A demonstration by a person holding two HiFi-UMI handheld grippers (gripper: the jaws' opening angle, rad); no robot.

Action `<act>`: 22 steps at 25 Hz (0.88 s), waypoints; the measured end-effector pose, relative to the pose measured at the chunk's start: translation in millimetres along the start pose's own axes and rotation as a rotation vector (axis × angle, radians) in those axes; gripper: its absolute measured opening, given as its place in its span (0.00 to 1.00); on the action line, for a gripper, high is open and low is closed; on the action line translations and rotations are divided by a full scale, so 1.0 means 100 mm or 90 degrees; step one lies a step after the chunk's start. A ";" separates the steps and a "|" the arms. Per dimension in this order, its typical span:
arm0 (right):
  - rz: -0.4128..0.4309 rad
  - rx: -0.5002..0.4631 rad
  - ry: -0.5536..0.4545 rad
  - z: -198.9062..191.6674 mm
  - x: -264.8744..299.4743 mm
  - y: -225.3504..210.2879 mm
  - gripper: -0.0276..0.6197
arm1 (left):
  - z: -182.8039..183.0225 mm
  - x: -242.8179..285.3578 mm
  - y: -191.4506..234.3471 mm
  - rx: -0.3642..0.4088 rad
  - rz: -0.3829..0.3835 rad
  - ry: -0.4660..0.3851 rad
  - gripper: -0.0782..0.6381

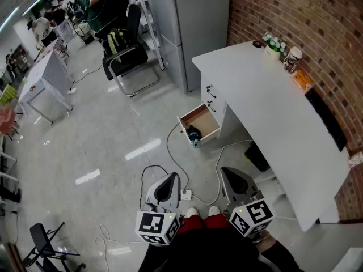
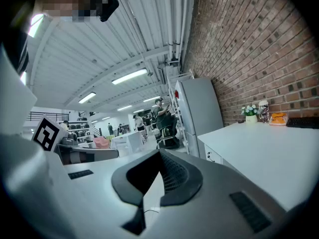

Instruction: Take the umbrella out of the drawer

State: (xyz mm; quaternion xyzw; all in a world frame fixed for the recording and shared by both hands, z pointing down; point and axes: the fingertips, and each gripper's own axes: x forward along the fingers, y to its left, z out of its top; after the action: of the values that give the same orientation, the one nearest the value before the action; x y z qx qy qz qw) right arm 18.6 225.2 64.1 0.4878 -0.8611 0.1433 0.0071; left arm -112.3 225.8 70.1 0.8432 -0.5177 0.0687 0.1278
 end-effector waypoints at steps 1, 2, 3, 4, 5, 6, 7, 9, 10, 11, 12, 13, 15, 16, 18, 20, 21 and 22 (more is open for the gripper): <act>-0.001 -0.002 0.002 -0.01 -0.01 0.00 0.04 | -0.01 -0.01 0.00 -0.003 0.000 0.000 0.11; -0.002 -0.003 0.004 -0.02 -0.02 0.00 0.04 | -0.03 -0.02 -0.01 -0.005 0.000 -0.001 0.11; -0.003 -0.003 0.005 -0.03 -0.02 0.00 0.04 | -0.04 -0.04 0.00 -0.007 0.000 -0.001 0.11; -0.003 -0.002 0.006 -0.03 -0.02 0.02 0.04 | -0.04 -0.05 0.01 -0.008 0.001 -0.001 0.11; -0.001 -0.002 0.006 -0.04 -0.01 0.04 0.04 | -0.04 -0.06 0.03 -0.009 0.001 -0.003 0.11; 0.002 0.000 0.007 -0.04 0.00 0.06 0.04 | -0.03 -0.07 0.05 -0.010 0.001 -0.004 0.11; 0.008 0.004 0.007 -0.05 0.02 0.09 0.04 | -0.02 -0.08 0.08 -0.011 0.000 -0.006 0.11; 0.024 0.013 0.011 -0.05 0.06 0.17 0.04 | -0.01 -0.09 0.13 -0.013 -0.001 -0.009 0.11; 0.031 0.018 0.014 -0.06 0.08 0.21 0.04 | -0.01 -0.10 0.17 -0.015 -0.001 -0.010 0.11; 0.037 0.022 0.018 -0.09 0.11 0.25 0.04 | -0.01 -0.12 0.20 -0.017 -0.001 -0.011 0.11; 0.041 0.025 0.023 -0.12 0.13 0.28 0.04 | -0.02 -0.14 0.24 -0.021 -0.002 -0.011 0.11; 0.042 0.027 0.032 -0.16 0.16 0.30 0.04 | -0.03 -0.17 0.28 -0.025 -0.003 -0.012 0.11; 0.038 0.039 0.050 -0.24 0.21 0.34 0.04 | -0.06 -0.24 0.34 -0.033 -0.005 -0.013 0.11; 0.035 0.046 0.056 -0.27 0.23 0.36 0.04 | -0.08 -0.28 0.38 -0.034 -0.005 -0.015 0.11; 0.029 0.055 0.058 -0.30 0.26 0.37 0.04 | -0.09 -0.34 0.46 -0.036 0.000 -0.021 0.11; 0.025 0.063 0.060 -0.31 0.29 0.39 0.04 | -0.11 -0.41 0.56 -0.044 0.009 -0.024 0.11; 0.022 0.067 0.061 -0.31 0.30 0.39 0.04 | -0.12 -0.43 0.61 -0.049 0.013 -0.023 0.11; 0.019 0.070 0.063 -0.32 0.30 0.40 0.04 | -0.14 -0.46 0.65 -0.056 0.017 -0.022 0.11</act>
State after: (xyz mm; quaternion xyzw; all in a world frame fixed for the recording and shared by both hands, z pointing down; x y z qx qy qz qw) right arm -35.0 227.0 89.4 0.4666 -0.8578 0.2144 0.0207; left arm -190.9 240.8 81.3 0.8309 -0.5335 0.0329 0.1545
